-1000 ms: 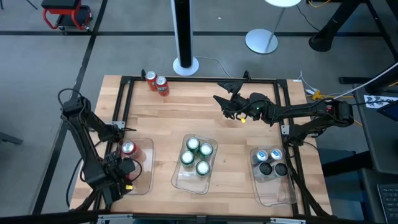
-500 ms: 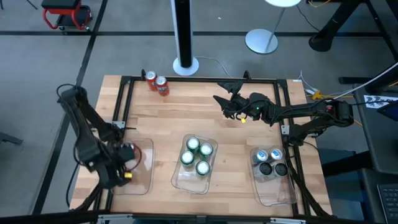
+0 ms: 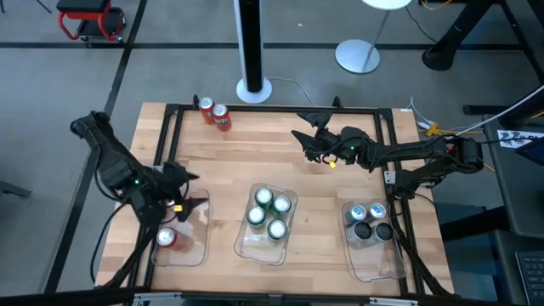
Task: Sort soda cans
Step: Put the orange soda can into the left transparent bin
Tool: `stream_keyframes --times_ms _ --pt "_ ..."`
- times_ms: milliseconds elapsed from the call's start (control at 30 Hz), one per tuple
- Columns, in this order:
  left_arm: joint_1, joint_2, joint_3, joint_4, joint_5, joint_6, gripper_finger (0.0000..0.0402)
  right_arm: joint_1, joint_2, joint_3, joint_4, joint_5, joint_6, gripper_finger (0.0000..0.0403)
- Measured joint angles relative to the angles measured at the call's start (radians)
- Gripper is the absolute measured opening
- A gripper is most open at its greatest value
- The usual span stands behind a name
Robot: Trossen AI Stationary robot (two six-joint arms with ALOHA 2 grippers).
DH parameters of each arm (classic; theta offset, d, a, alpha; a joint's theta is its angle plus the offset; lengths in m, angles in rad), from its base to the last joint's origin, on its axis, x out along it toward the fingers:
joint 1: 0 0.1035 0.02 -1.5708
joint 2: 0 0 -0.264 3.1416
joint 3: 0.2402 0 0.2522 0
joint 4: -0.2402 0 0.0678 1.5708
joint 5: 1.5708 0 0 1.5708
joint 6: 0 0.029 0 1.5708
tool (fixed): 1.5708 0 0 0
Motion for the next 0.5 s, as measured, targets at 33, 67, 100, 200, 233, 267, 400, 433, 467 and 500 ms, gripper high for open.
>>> stream_keyframes --times_ms 33,67,100,200,233,267,400,433,467,500 --pt "0.013 0.003 0.000 0.006 -0.038 0.029 0.0379 0.000 0.000 0.000 0.000 0.000 0.000 0.0399" --pt "0.028 0.005 0.000 0.009 -0.072 0.053 0.0379 0.000 0.000 0.000 0.000 0.000 0.000 0.0399" --pt "0.046 0.007 0.000 0.015 -0.102 0.073 0.0379 0.000 0.000 0.000 0.000 0.000 0.000 0.0399" --pt "0.109 0.007 0.000 0.054 -0.188 0.184 0.0379 0.000 0.000 0.000 0.000 0.000 0.000 0.0399" --pt "0.136 0.007 0.000 0.073 -0.203 0.223 0.0379 0.000 0.000 0.000 0.000 0.000 0.000 0.0399" --pt "0.164 0.007 0.000 0.095 -0.213 0.264 0.0379 0.000 0.000 0.000 0.000 0.000 0.000 0.0399" --pt "0.301 0.007 0.000 0.182 -0.211 0.404 0.0379 0.000 0.000 0.000 0.000 0.000 0.000 0.0399" --pt "0.340 0.007 0.000 0.205 -0.194 0.448 0.0379 0.000 0.000 0.000 0.000 0.000 0.000 0.0399" --pt "0.385 0.007 0.000 0.227 -0.170 0.497 0.0379 0.000 0.000 0.000 0.000 0.000 0.000 0.0399" --pt "0.431 0.007 0.000 0.249 -0.140 0.547 0.0379 0.000 0.000 0.000 0.000 0.000 0.000 0.0399"
